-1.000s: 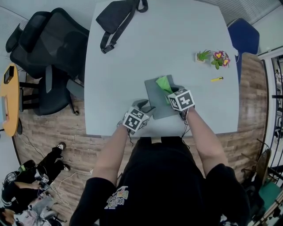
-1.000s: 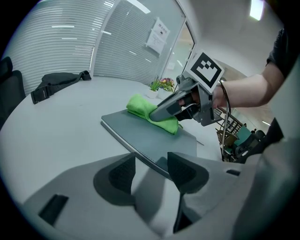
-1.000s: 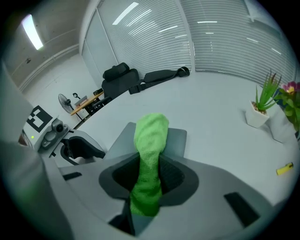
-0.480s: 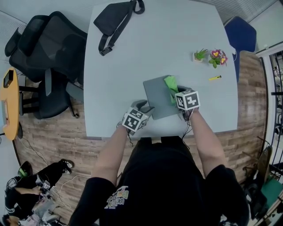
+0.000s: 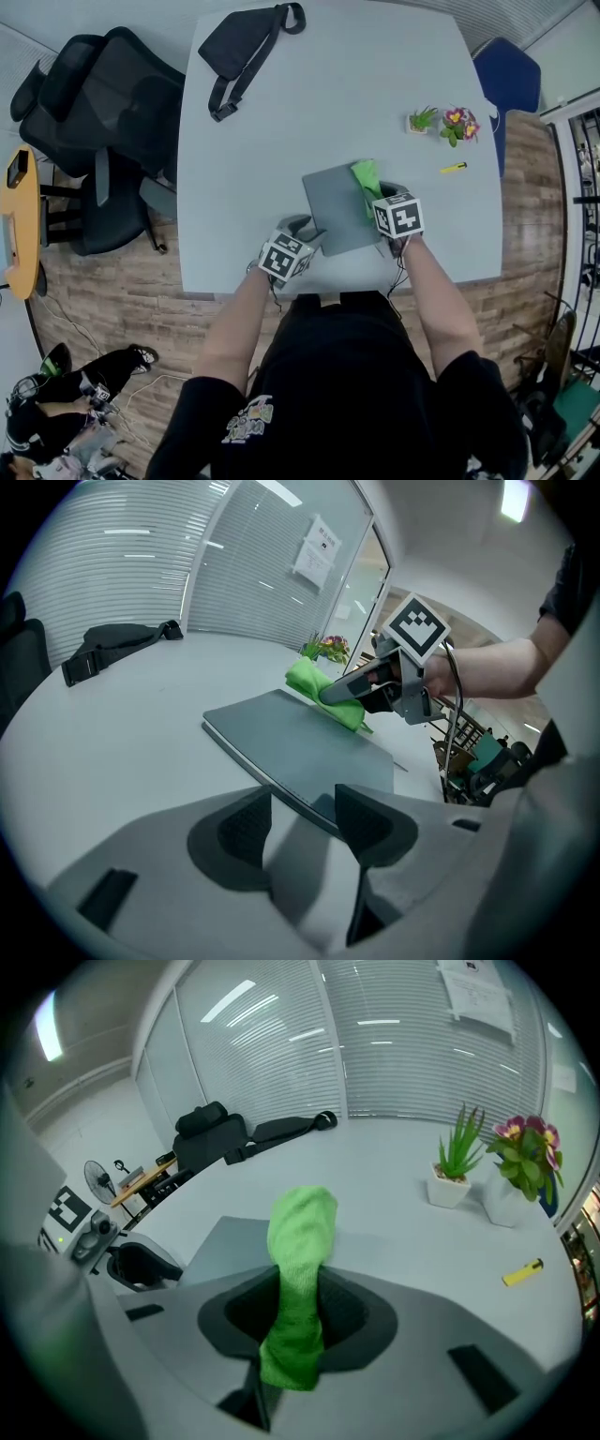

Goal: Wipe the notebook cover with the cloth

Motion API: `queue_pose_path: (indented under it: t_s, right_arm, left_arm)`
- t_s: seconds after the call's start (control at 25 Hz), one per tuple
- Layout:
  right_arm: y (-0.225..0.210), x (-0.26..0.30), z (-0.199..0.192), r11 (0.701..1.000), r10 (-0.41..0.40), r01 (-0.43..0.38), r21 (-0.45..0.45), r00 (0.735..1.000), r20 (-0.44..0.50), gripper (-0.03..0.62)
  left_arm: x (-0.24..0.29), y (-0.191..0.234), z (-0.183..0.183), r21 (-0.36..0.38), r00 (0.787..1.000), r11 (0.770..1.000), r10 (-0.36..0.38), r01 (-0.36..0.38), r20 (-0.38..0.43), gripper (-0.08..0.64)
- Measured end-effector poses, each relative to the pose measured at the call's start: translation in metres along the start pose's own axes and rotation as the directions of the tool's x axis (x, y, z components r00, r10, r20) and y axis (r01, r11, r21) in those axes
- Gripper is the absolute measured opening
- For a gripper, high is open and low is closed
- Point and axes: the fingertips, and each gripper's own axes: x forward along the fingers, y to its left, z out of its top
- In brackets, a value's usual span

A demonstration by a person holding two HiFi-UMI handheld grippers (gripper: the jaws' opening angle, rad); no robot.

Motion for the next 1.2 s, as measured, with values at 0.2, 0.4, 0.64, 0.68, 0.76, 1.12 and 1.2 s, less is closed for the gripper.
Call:
queue_pose_path:
  t_s: [0.2,0.4,0.64,0.68,0.76,1.12,1.2]
  right_arm:
    - [0.043,0.014,0.022,0.991,0.085,-0.084,-0.103,0.996,0.007,0.110]
    - [0.089,0.032,0.037,0.970,0.162,-0.162,-0.180,0.987,-0.016,0.111]
    - [0.122,0.054,0.046,0.942,0.209,-0.219,-0.255,0.976,-0.068,0.111]
    - [0.125,0.056,0.047,0.938,0.216,-0.228,-0.259,0.974,-0.075,0.110]
    - [0.131,0.062,0.047,0.931,0.227,-0.244,-0.270,0.970,-0.092,0.111]
    - [0.126,0.073,0.047,0.931,0.207,-0.239,-0.275,0.968,-0.140,0.112]
    - [0.120,0.073,0.048,0.941,0.202,-0.230,-0.248,0.970,-0.133,0.112]
  left_arm:
    - [0.000,0.000,-0.001,-0.005,1.000,1.000,0.001,-0.001,0.000,0.202]
    - [0.001,-0.001,0.000,-0.004,1.000,1.000,0.003,-0.003,0.000,0.202]
    - [0.000,-0.001,0.001,-0.008,1.000,1.000,-0.001,0.001,-0.003,0.202]
    - [0.000,-0.002,0.001,-0.007,1.000,1.000,-0.002,0.002,-0.003,0.202]
    - [0.000,-0.002,0.001,-0.005,1.000,1.000,-0.003,0.003,-0.001,0.202]
    - [-0.002,-0.002,0.000,-0.006,1.000,1.000,-0.004,0.004,-0.006,0.202]
    - [-0.002,-0.002,0.000,-0.007,1.000,1.000,-0.004,0.004,-0.005,0.202]
